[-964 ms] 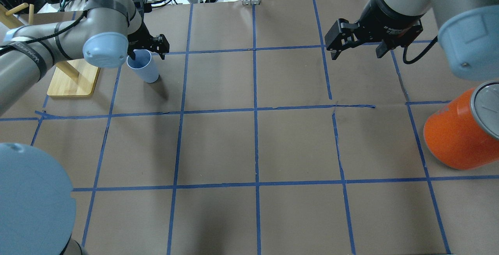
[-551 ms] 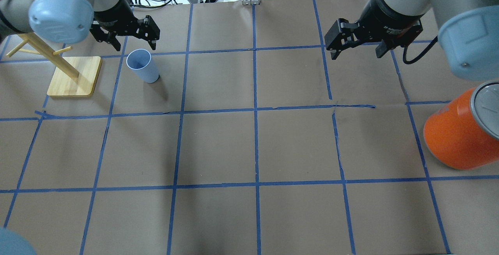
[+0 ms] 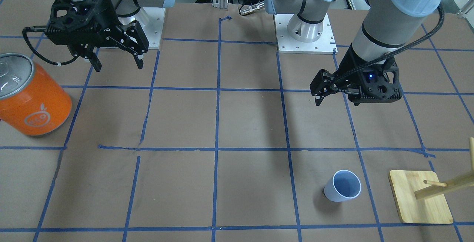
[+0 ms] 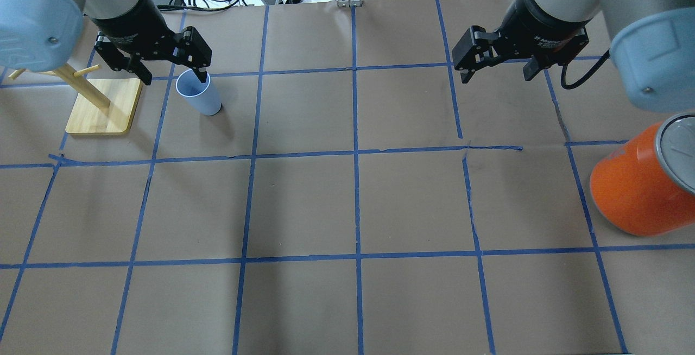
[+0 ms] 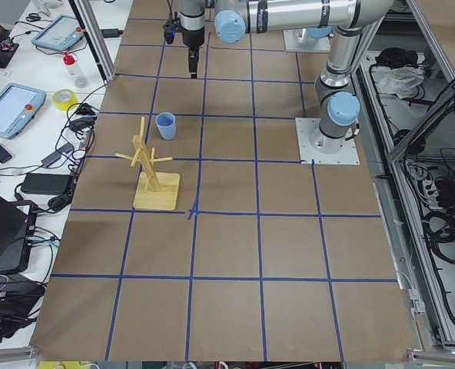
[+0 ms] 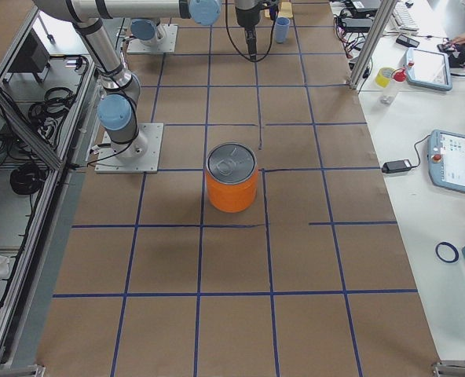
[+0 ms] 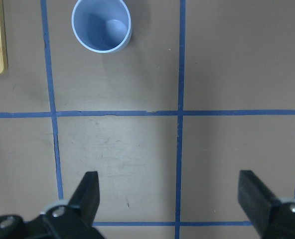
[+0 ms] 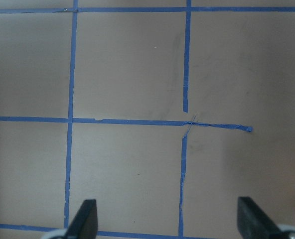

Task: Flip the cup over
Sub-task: 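Open the left gripper and raise it away from the cup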

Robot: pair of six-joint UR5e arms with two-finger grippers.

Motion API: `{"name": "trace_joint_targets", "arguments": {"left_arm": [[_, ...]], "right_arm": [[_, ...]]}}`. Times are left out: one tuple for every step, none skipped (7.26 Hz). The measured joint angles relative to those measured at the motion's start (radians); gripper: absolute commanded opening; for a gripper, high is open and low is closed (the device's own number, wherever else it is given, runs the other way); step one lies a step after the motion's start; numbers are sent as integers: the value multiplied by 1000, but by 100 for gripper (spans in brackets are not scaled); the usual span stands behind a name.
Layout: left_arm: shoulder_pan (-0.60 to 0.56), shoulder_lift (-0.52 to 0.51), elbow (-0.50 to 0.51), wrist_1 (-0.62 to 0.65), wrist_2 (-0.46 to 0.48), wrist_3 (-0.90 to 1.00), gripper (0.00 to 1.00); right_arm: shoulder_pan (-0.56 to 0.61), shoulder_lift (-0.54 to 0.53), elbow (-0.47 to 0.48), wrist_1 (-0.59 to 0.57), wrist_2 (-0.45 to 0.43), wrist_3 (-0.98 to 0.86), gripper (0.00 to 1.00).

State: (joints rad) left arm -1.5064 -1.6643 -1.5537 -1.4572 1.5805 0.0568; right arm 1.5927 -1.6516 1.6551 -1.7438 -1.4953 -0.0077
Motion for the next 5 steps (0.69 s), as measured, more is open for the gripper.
{"name": "trace_joint_targets", "arguments": {"left_arm": [[-2,16,-7,-5,-1,0,100],[-6,32,-12,-16,-2,-1,100],[-9,48,-16,-32,-2,-1,100],[-11,59,-21,-41,-1,-1,100],[-11,68,-26,-48,-1,0,100]], "right_arm": [[0,0,0,0,0,1,100],[0,-2,0,3,-1,2,100],[1,-8,0,15,-2,3,100],[1,-24,1,47,-3,5,100],[1,-40,1,85,-5,9,100]]}}
